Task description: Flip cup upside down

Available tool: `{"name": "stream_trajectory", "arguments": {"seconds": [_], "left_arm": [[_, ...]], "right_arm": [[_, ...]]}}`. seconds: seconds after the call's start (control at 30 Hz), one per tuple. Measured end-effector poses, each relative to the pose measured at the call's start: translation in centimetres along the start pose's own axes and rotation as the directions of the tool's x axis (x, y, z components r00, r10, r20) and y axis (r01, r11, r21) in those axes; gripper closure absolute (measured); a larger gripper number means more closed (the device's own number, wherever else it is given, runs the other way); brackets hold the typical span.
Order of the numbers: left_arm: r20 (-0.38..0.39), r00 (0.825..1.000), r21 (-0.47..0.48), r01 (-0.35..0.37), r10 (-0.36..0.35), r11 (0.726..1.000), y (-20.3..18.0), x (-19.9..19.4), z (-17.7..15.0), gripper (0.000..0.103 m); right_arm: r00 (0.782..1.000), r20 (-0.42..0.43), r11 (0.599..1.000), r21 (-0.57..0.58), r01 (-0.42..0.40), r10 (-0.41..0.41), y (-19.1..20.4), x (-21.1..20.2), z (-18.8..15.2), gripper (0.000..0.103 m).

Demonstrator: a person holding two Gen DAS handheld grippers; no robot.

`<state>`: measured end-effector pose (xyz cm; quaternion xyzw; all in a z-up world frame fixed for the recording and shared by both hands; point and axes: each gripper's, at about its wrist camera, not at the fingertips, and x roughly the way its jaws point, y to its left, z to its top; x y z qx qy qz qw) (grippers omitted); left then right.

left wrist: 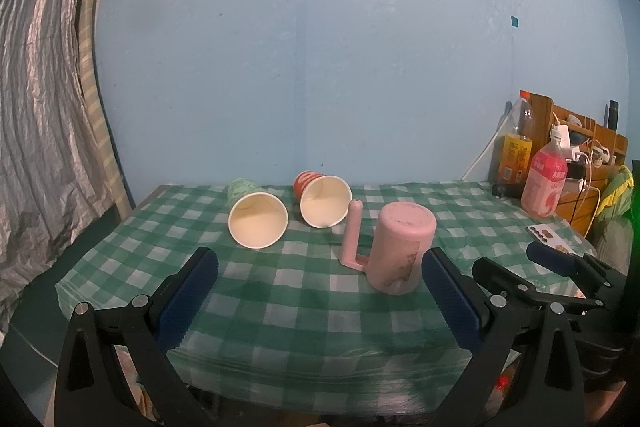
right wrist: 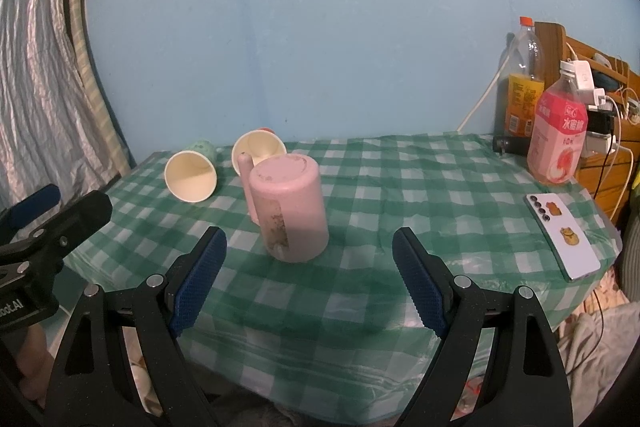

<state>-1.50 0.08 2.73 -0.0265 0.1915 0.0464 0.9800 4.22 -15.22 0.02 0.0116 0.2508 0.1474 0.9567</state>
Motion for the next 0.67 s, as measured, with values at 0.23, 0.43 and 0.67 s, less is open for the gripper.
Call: {"name": "stream_trajectory", "arguments": {"seconds": [0.23,0.43,0.67], "left_arm": [[-0.017,1.000,-0.014,0.020,-0.020,1.000,0.29,0.36,-0.11,0.000],[-0.018,1.000,-0.013,0.019,-0.019,1.000,0.30,0.43,-0.16,0.000],[-0.018,0.999,-0.006,0.030,-0.030,1.000,0.25,0.47,-0.32,0.000]], "right_arm": [[1.000,-0.001,1.000,0.002,-0.002,0.002,0.10,-0.03,-0.10,0.019],[1.000,-0.010,1.000,-0.002,-0.004,0.004,0.14,0.12,-0.35,0.019],[1.000,-0.013,1.000,-0.004,-0.006,0.006,0.08,0.25,-0.27,0.019]]}}
